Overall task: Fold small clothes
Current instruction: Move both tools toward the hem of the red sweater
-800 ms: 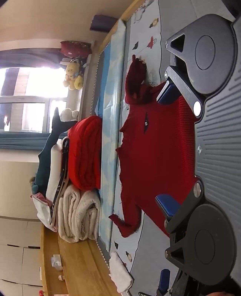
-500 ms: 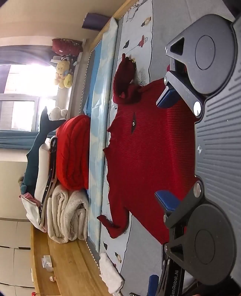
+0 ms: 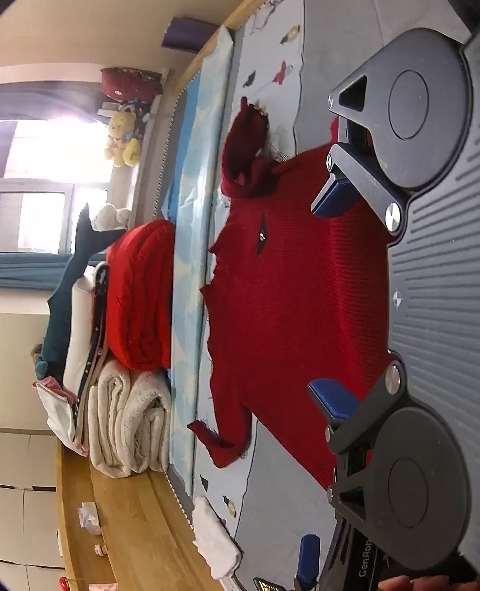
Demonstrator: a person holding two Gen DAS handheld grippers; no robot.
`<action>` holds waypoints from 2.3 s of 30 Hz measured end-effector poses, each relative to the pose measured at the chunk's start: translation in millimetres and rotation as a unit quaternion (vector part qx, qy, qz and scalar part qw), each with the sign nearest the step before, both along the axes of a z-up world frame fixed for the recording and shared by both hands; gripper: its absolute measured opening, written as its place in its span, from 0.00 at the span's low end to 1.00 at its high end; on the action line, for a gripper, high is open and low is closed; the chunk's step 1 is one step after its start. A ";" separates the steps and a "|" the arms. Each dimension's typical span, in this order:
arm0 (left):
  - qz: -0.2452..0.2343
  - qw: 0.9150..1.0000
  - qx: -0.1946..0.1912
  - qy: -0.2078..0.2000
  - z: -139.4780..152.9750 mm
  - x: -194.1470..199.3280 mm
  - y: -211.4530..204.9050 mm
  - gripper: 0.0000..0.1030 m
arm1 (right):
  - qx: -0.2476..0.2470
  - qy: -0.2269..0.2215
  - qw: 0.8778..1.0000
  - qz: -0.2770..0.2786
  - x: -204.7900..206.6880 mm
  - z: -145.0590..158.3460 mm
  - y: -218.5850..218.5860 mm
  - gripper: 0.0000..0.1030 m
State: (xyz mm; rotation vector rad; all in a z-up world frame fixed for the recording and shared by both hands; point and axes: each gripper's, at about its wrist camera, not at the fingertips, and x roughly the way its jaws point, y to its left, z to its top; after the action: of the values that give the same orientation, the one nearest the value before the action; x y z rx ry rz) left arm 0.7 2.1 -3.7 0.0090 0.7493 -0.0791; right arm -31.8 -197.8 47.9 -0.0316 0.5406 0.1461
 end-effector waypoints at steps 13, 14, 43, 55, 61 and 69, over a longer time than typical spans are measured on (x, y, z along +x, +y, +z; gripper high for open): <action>0.005 0.996 -0.008 -0.084 39.2 3.4 17.7 1.00 | 0.010 0.010 1.000 -0.013 5.4 -4.3 -0.4 0.91; -0.004 0.994 -0.018 -0.112 51.4 6.3 26.3 1.00 | 0.012 0.009 1.000 -0.015 5.5 -4.9 -2.8 0.91; 0.243 0.952 0.079 -0.169 -70.1 211.1 528.9 0.98 | -0.061 0.016 0.983 -0.173 58.1 -8.7 -92.5 0.91; 0.098 0.967 0.034 -0.231 70.1 133.0 294.9 0.99 | -0.036 -0.008 0.993 -0.112 59.2 0.5 -72.6 0.90; 0.010 0.976 -0.005 -0.219 115.9 82.9 154.3 1.00 | -0.008 -0.035 0.995 -0.091 34.5 14.7 -80.6 0.91; -0.058 0.987 -0.018 -0.149 84.2 6.7 48.9 1.00 | -0.001 -0.051 0.997 -0.050 4.3 30.6 -95.5 0.91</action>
State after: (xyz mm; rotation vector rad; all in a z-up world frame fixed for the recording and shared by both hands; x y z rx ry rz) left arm 7.5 51.0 80.5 0.0289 0.4468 -0.1977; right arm -27.5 -293.3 78.5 -0.0144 0.4387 0.0467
